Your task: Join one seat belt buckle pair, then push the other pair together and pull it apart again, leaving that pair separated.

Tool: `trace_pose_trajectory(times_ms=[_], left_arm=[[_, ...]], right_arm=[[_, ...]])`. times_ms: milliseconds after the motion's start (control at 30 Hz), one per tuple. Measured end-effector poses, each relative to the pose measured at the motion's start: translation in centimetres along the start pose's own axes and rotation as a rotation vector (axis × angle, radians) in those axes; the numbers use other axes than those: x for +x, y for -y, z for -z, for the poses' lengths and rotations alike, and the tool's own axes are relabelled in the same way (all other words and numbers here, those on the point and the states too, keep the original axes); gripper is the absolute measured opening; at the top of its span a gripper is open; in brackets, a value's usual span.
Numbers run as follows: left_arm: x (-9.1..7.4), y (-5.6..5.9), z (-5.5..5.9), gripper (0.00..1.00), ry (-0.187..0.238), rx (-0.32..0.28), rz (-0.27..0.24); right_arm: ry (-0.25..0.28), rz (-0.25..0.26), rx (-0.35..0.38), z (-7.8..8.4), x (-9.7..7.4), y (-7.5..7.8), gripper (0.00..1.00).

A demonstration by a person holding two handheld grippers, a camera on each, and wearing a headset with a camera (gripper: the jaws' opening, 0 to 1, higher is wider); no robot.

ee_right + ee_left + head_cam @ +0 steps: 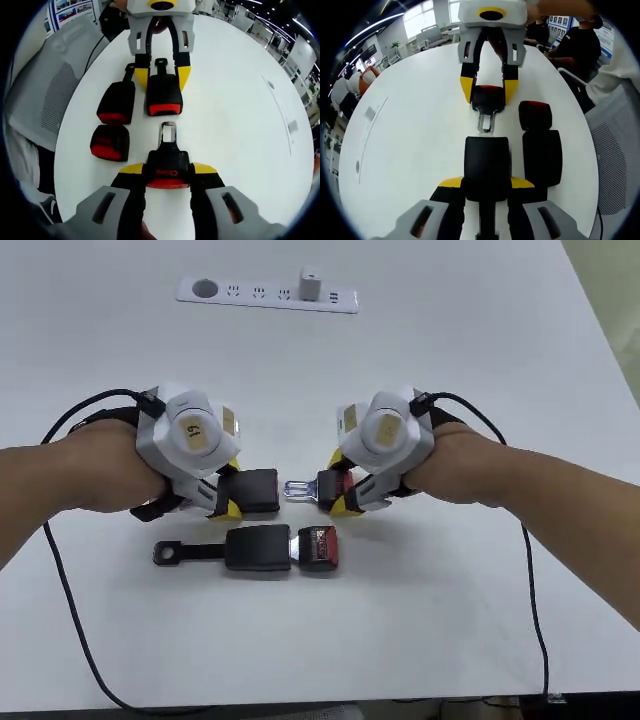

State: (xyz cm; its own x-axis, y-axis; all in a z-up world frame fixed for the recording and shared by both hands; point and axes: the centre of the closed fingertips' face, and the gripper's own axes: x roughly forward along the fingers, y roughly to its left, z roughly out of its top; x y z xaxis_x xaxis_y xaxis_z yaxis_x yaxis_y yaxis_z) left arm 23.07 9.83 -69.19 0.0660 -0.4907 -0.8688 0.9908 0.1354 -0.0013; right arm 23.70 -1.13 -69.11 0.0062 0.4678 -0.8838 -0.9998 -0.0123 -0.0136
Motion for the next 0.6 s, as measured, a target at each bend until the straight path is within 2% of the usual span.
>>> trace_pose_trajectory(times_ms=[333, 467, 600], left_arm=[[0.0, 0.1, -0.1, 0.33, -0.008, 0.001, -0.001], [0.0, 0.1, -0.2, 0.33, -0.003, -0.005, 0.000], [0.1, -0.1, 0.0, 0.33, 0.001, -0.012, 0.000]], right_arm=[[-0.044, 0.007, 0.047, 5.1, -2.3, -1.0, 0.33], [-0.048, 0.004, 0.054, 6.0, -2.8, -1.1, 0.33], [-0.050, 0.006, 0.058, 6.2, -2.9, -1.1, 0.34]])
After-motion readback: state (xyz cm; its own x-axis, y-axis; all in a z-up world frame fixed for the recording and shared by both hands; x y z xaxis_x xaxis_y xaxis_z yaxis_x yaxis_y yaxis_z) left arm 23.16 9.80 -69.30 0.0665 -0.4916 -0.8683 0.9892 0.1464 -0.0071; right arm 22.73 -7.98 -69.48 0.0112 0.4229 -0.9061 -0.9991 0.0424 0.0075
